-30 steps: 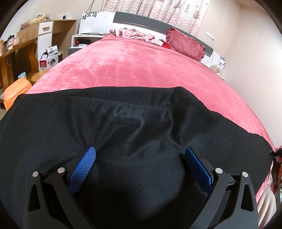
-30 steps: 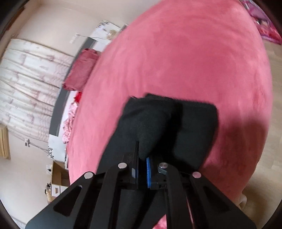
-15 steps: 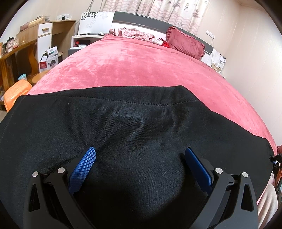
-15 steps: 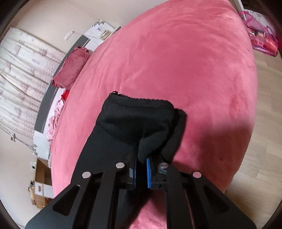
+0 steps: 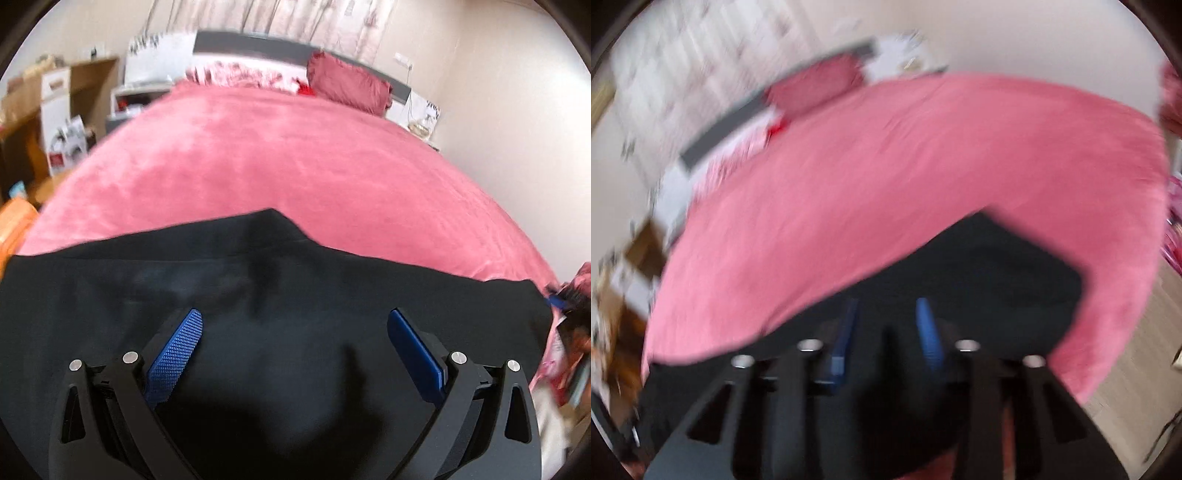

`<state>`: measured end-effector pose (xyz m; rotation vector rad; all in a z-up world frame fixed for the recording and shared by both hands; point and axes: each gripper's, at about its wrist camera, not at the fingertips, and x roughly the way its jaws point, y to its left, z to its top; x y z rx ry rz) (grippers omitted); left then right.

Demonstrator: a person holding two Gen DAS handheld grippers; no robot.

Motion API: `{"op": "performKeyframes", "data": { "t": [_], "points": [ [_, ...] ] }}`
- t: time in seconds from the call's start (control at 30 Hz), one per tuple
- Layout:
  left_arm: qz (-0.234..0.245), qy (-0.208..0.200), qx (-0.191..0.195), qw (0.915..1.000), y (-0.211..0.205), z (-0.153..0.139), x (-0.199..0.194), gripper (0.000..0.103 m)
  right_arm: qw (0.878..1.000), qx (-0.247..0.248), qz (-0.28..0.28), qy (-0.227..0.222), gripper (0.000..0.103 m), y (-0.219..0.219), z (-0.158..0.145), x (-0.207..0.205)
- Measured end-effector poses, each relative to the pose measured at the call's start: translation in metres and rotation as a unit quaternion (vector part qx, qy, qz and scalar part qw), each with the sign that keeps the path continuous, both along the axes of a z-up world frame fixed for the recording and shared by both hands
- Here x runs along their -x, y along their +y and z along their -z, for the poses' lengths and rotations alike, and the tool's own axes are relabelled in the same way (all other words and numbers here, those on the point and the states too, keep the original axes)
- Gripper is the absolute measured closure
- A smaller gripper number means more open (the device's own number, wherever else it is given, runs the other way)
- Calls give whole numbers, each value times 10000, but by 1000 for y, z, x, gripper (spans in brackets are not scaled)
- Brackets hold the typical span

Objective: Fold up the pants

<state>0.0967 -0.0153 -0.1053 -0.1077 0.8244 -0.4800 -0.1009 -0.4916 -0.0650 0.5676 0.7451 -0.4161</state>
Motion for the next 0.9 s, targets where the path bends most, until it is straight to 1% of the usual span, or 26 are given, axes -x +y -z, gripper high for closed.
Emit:
{"op": "performKeyframes", "data": {
  "t": [0.07, 0.13, 0.2, 0.27, 0.37, 0.4, 0.5, 0.53, 0.6, 0.63, 0.73, 0.77, 0.8, 0.83, 0.87, 0.9],
  "points": [
    [9, 197, -20, 9998, -8, 4, -11, 4, 9989, -31, -146, 442, 85, 15, 17, -18],
    [39, 237, -166, 9996, -13, 9, -20, 7, 9980, -113, -100, 616, 85, 19, 28, -25],
    [83, 123, -440, 9989, -19, 11, -26, 19, 9978, -17, -24, 668, 85, 23, 31, -27],
    [133, 10, -716, 9973, -26, 15, -35, 23, 9976, 135, -18, 680, 85, 24, 32, -32],
    [107, -16, -866, 9962, -31, 20, -52, 27, 9968, 338, -74, 716, 85, 22, 37, -43],
    [61, -31, -874, 9961, -31, 22, -59, 27, 9967, 370, -80, 713, 85, 23, 41, -40],
    [84, -39, -980, 9951, -36, 27, -77, 26, 9967, 413, -50, 692, 87, 15, 45, -50],
    [96, -32, -977, 9952, -36, 28, -81, 25, 9967, 432, -39, 691, 87, 13, 45, -52],
    [111, -26, -996, 9950, -38, 32, -90, 20, 9964, 501, -34, 676, 87, 12, 47, -58],
    [101, -23, -993, 9950, -38, 34, -92, 19, 9963, 554, -40, 658, 88, 13, 48, -58],
    [114, -11, -940, 9955, -38, 38, -96, 16, 9936, 981, -86, 555, 88, 22, 52, -60],
    [119, -10, -922, 9957, -38, 38, -96, 16, 9937, 1017, -35, 478, 87, 24, 53, -58],
    [122, -18, -905, 9958, -37, 38, -95, 16, 9945, 971, -15, 401, 86, 23, 53, -56],
    [125, -23, -900, 9959, -37, 38, -95, 16, 9963, 833, 21, 222, 86, 20, 53, -51],
    [134, -25, -893, 9959, -37, 37, -97, 16, 9984, 556, 80, -51, 85, 13, 53, -42],
    [146, -26, -885, 9960, -37, 36, -95, 16, 9990, 240, 187, -340, 82, 7, 51, -31]
  ]
}}
